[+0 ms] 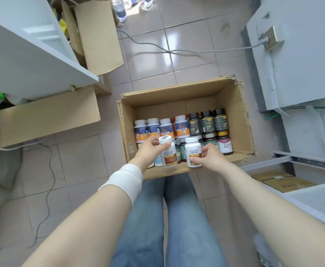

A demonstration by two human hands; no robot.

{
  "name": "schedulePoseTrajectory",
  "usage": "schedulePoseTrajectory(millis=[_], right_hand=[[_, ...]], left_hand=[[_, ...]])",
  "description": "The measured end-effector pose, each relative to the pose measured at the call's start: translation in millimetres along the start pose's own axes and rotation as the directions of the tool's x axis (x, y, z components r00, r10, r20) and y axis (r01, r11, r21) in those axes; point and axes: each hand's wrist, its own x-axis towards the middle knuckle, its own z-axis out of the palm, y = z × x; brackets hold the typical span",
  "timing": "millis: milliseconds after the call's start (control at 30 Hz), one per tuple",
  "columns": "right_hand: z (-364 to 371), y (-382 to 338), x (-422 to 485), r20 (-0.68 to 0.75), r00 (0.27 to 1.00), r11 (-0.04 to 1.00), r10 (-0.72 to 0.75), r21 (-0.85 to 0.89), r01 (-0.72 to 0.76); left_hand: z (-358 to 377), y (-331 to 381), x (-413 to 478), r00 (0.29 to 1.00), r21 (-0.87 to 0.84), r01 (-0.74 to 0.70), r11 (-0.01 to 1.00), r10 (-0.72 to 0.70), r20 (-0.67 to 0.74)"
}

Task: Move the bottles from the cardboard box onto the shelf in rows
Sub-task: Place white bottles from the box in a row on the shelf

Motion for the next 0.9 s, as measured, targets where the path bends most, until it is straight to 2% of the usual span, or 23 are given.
schedulePoseTrajectory(millis=[167,333,433,600,767,900], right_hand=[[-9,17,-77,-0.201,0.980,0.965,0.009,0.260,0.044],[10,47,-170,-0.379,0.920,0.828,0.099,0.544,0.135],[20,62,-231,-0.478,0.863,0.733,0.166,0.645,0.216],[23,92,-337,-0.653,0.721,0.654,0.232,0.654,0.382],[30,139,-437,-0.766,0.571,0.586,0.295,0.617,0.525],[43,186,-511,-0.835,0.445,0.572,0.325,0.548,0.610]], left_hand=[[-16,38,-47,0.966,0.050,-0.226,0.973,0.218,0.138],[-15,74,-118,0.858,0.056,-0.438,0.897,0.399,0.324],[-5,95,-175,0.737,0.053,-0.558,0.828,0.465,0.490],[33,117,-273,0.516,0.029,-0.727,0.686,0.517,0.683],[89,123,-376,0.277,-0.062,-0.848,0.526,0.540,0.795],[138,110,-459,0.096,-0.179,-0.886,0.428,0.547,0.832]])
